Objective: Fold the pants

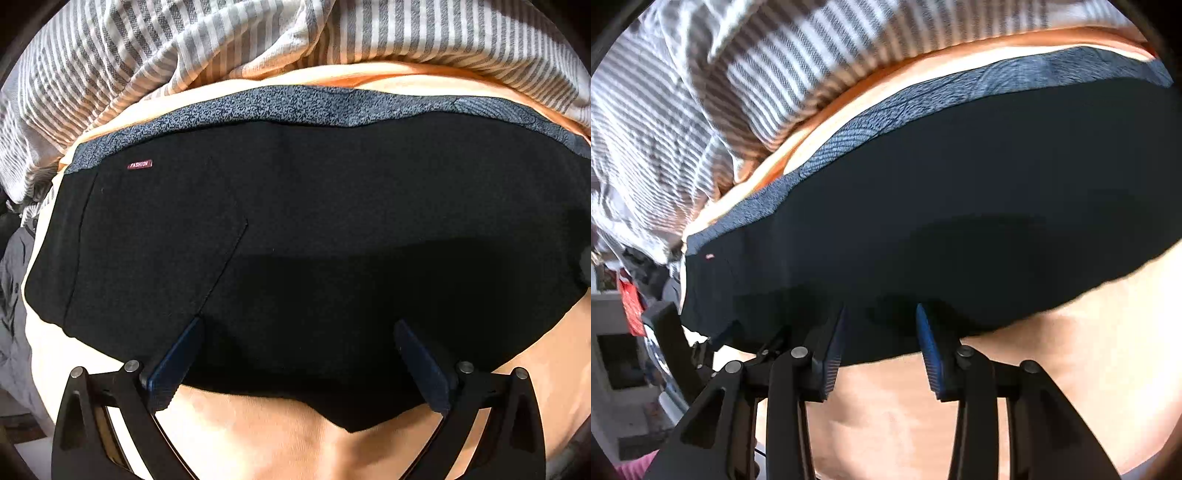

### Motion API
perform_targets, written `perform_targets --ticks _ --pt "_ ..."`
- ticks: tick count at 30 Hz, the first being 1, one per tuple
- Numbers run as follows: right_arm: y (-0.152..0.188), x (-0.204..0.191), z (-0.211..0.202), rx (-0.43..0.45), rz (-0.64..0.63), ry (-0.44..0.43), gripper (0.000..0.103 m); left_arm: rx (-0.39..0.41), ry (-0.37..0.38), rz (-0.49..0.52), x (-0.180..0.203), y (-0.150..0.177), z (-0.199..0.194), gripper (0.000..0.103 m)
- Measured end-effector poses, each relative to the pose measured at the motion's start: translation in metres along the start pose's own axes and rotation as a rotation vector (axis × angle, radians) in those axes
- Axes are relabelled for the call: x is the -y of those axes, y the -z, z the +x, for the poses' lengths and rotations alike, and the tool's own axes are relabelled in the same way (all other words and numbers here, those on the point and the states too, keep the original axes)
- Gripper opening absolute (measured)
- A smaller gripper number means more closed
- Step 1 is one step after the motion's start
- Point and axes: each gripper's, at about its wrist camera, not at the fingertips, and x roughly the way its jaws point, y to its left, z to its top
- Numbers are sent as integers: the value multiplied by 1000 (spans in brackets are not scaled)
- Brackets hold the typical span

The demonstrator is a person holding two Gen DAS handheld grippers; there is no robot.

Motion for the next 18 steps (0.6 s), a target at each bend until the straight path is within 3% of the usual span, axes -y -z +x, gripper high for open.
perform_targets --ticks 3,7,18 --pt "10 3 -14 -6 12 -20 45 -39 -15 -21 2 -6 -6 103" --pt "25 9 -30 -7 11 -26 56 -34 -25 -16 12 -9 -23 103" --pt "39 60 -63 10 86 -16 59 -13 56 42 89 -28 -64 103"
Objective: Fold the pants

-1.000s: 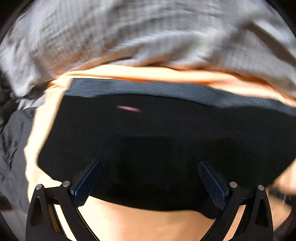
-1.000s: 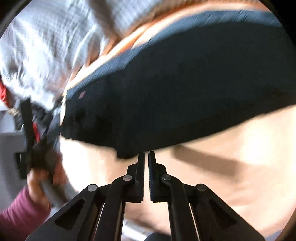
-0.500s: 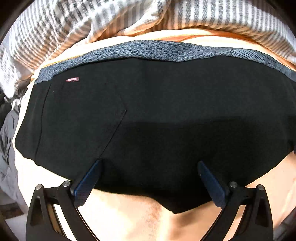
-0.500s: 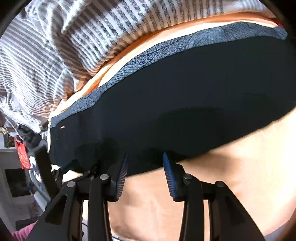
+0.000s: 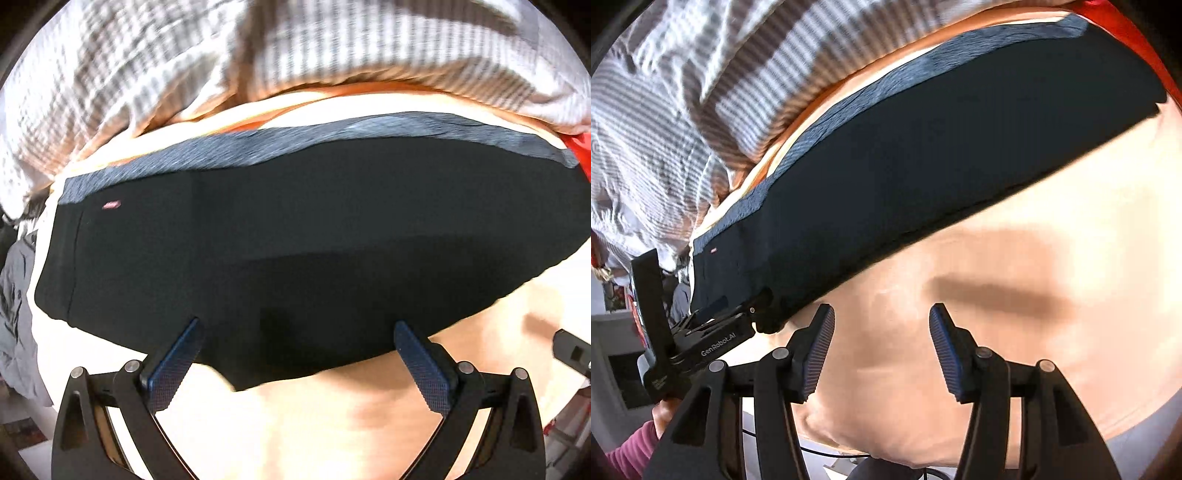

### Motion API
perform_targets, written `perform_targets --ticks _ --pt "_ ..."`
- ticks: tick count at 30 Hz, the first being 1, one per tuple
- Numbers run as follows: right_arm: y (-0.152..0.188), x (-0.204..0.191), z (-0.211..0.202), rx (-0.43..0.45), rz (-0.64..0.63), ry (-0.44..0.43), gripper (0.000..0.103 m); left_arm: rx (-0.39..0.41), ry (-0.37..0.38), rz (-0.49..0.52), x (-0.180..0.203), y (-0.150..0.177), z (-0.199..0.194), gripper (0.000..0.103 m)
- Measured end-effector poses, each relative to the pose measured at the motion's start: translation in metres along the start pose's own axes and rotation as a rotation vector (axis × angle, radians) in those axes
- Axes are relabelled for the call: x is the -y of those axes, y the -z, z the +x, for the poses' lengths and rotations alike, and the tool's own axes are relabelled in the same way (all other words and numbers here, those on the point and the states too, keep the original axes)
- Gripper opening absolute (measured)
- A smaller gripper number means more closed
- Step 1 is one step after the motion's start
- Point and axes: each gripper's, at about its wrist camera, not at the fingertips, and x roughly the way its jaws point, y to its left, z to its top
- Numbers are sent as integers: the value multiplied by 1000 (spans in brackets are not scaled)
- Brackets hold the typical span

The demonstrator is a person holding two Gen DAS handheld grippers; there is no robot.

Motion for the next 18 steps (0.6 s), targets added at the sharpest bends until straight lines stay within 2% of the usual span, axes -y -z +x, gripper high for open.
perform_targets --ticks 11,18 --pt "-4 49 -21 36 77 -14 62 10 1 104 111 -25 -13 103" --pt "-13 83 -33 62 135 -25 62 22 9 132 135 -28 -27 103"
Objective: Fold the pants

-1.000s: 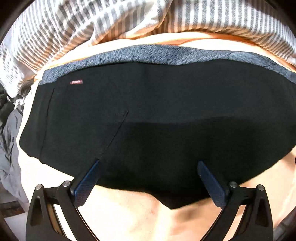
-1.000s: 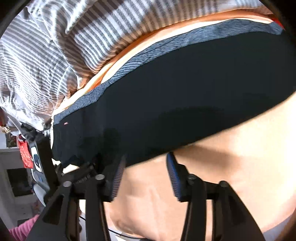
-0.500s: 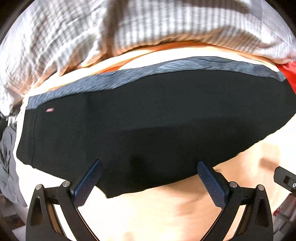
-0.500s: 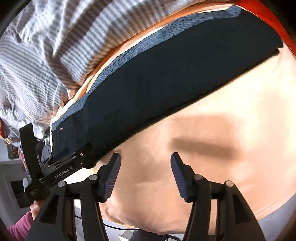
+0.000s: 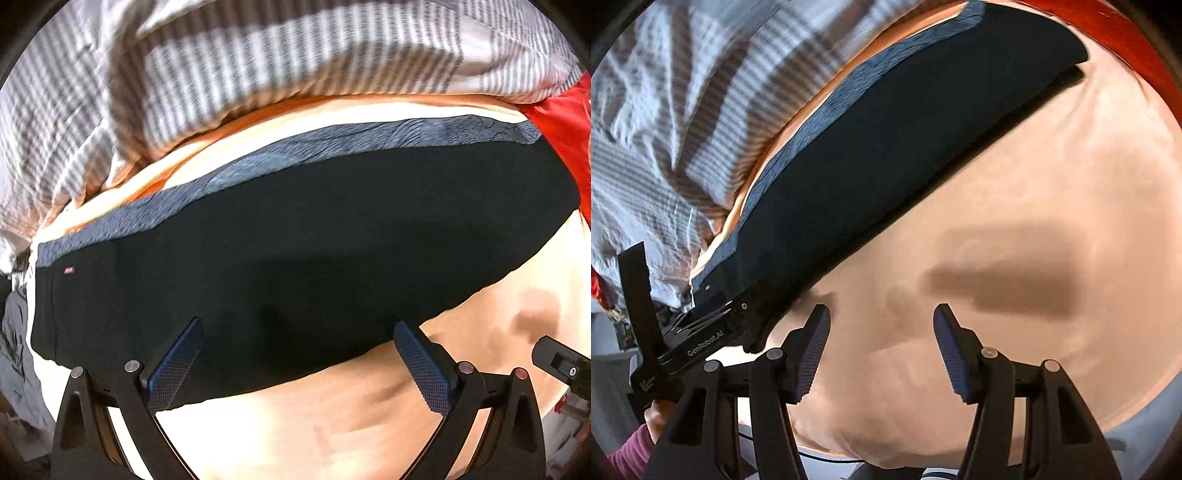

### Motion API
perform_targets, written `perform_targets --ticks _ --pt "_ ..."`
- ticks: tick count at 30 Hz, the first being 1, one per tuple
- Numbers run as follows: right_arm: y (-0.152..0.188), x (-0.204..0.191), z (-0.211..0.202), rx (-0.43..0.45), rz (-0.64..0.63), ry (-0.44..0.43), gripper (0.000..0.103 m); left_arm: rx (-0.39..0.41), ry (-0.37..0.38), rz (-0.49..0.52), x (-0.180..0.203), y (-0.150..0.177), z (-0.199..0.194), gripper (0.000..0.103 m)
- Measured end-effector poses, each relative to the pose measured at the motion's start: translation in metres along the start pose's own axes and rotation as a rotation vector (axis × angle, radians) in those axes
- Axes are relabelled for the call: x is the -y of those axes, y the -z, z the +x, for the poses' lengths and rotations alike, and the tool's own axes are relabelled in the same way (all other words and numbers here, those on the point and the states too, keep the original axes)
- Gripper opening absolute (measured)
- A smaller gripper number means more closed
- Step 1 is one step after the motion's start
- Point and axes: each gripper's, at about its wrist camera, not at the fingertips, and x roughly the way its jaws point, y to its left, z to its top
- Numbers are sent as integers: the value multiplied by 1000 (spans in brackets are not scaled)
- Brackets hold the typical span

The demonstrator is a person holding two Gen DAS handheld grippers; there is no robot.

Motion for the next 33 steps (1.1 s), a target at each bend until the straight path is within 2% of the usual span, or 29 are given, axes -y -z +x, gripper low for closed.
perform_targets --ticks 11,16,17,19,24,26,27,30,33 --pt "-24 34 -20 43 51 -25 62 14 -2 70 59 -13 -25 103" --pt "-55 46 -38 136 48 -35 62 12 -3 73 75 -21 -27 103" --pt "-63 48 -40 149 48 -45 61 11 -4 73 77 -22 -26 103" --pt "-86 53 -44 190 46 -44 46 8 -10 76 81 -25 -23 103" --pt "-133 70 -38 222 36 41 43 -12 -20 80 89 -27 -13 103" --pt "-144 86 -37 219 68 90 38 -21 -24 79 91 -27 -12 103" --pt "-146 97 -40 219 105 85 31 -20 -24 78 92 -28 -12 103" --pt "-143 112 -57 252 158 51 34 -9 -28 75 95 -30 -15 103" --pt "-141 109 -69 280 147 8 34 -5 -32 66 102 -35 -19 103"
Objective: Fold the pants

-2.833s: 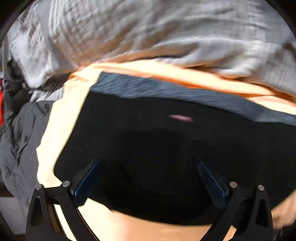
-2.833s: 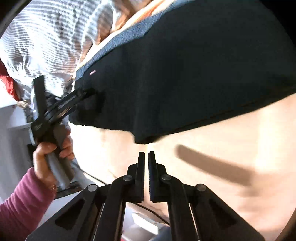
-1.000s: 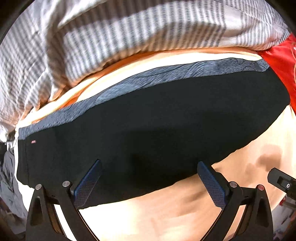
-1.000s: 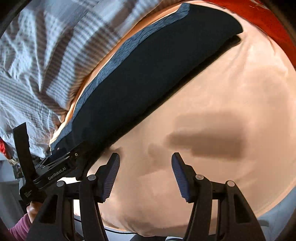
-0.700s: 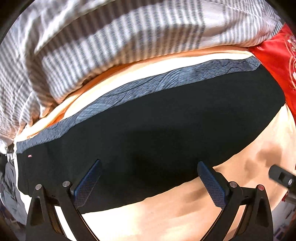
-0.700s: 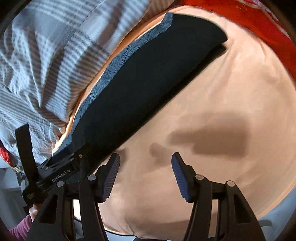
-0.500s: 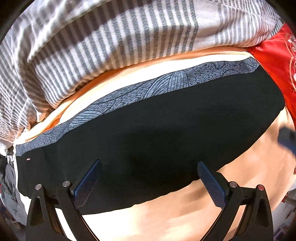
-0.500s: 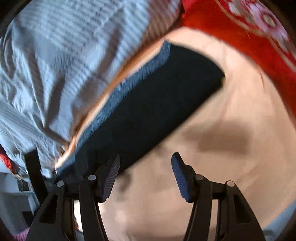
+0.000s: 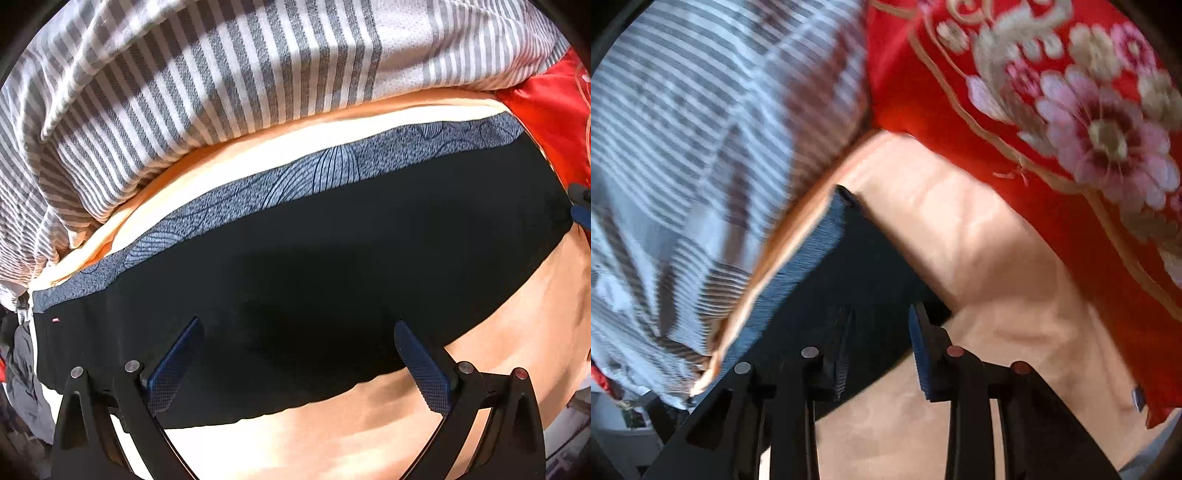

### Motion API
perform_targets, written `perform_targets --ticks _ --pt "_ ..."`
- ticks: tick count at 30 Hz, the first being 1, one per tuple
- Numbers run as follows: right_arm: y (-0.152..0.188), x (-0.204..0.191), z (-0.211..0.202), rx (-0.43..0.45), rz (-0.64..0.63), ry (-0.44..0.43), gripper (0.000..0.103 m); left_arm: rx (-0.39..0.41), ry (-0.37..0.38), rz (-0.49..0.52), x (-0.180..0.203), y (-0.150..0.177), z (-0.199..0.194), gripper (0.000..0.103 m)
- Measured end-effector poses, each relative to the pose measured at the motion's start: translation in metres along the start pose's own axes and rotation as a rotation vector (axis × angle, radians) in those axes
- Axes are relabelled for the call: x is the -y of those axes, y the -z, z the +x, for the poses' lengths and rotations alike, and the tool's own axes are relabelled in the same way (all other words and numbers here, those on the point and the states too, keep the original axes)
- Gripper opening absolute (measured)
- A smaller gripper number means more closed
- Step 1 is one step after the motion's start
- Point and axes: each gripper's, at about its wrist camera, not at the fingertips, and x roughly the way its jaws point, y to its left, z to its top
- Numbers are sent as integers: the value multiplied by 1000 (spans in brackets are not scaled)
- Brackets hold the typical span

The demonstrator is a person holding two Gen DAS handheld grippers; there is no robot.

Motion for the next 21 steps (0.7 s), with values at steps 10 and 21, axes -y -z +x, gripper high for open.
perform_targets --ticks 10,21 --pt "-56 -31 64 -26 -29 -105 34 -16 14 -31 13 -7 2 103" --pt "-12 -1 -7 7 -56 -91 58 -1 2 -75 6 -6 0 103"
